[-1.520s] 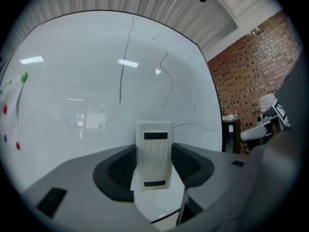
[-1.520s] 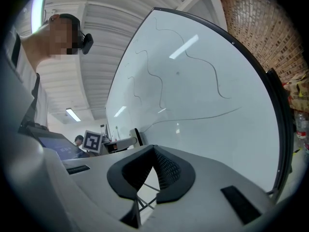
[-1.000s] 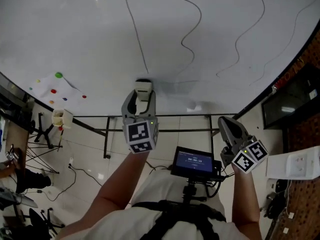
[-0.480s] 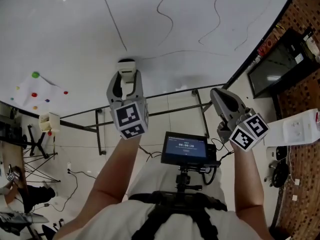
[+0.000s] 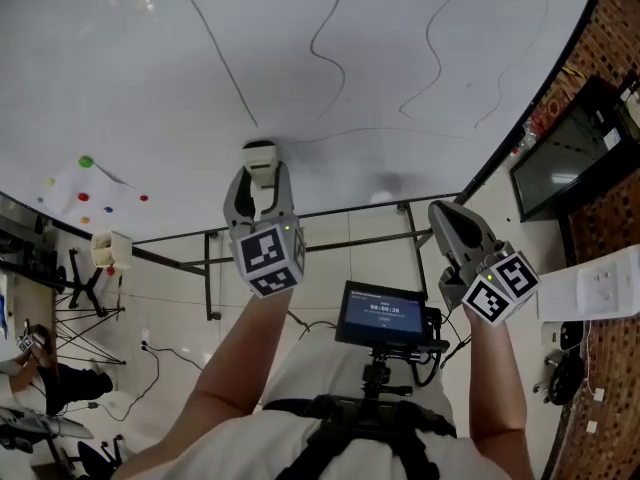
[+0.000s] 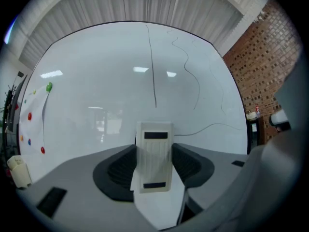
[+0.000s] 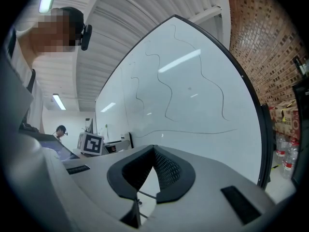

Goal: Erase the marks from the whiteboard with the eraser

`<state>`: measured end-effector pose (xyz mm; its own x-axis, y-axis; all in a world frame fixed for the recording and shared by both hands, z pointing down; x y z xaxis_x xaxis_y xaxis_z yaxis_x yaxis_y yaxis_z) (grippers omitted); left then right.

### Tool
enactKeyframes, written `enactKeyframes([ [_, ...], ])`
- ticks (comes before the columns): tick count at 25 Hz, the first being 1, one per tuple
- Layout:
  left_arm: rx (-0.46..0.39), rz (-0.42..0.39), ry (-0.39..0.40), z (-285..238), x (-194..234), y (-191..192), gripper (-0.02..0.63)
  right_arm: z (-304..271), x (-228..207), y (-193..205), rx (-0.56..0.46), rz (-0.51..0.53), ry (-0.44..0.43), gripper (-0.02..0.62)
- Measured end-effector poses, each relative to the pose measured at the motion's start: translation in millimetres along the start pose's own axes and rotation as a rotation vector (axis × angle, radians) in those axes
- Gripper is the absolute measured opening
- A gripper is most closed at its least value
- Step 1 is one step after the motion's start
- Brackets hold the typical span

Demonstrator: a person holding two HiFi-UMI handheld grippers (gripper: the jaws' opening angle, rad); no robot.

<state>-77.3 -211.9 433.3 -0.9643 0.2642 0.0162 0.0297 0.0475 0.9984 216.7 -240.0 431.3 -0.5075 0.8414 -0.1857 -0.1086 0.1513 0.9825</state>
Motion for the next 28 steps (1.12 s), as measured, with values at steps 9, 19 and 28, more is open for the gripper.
enactKeyframes([
  [9, 0.009, 0.067, -0.082, -8, -41, -4, 0.262, 22, -47, -14, -0.01, -0.033, -0.028, 0.007],
  [19, 0.026, -0.059, -0.064, -16, -68, 1, 0.262, 24, -74, -22, 0.011, -0.042, -0.083, 0.007],
  [28, 0.091, -0.238, 0.049, -8, -89, 19, 0.262, 14, -72, -29, 0.017, -0.037, -0.143, 0.007],
])
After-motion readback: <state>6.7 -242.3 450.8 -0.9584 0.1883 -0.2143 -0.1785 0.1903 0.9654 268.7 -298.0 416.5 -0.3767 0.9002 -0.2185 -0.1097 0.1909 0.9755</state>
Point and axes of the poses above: the fingertips, and each gripper's own axes: z backward along the fingers, x to its left, y out of its underside, the point moved 4 cm from there along z, backward along the fingers, and after that the axes turned 5 degrees about z, right-handed, at the moved point
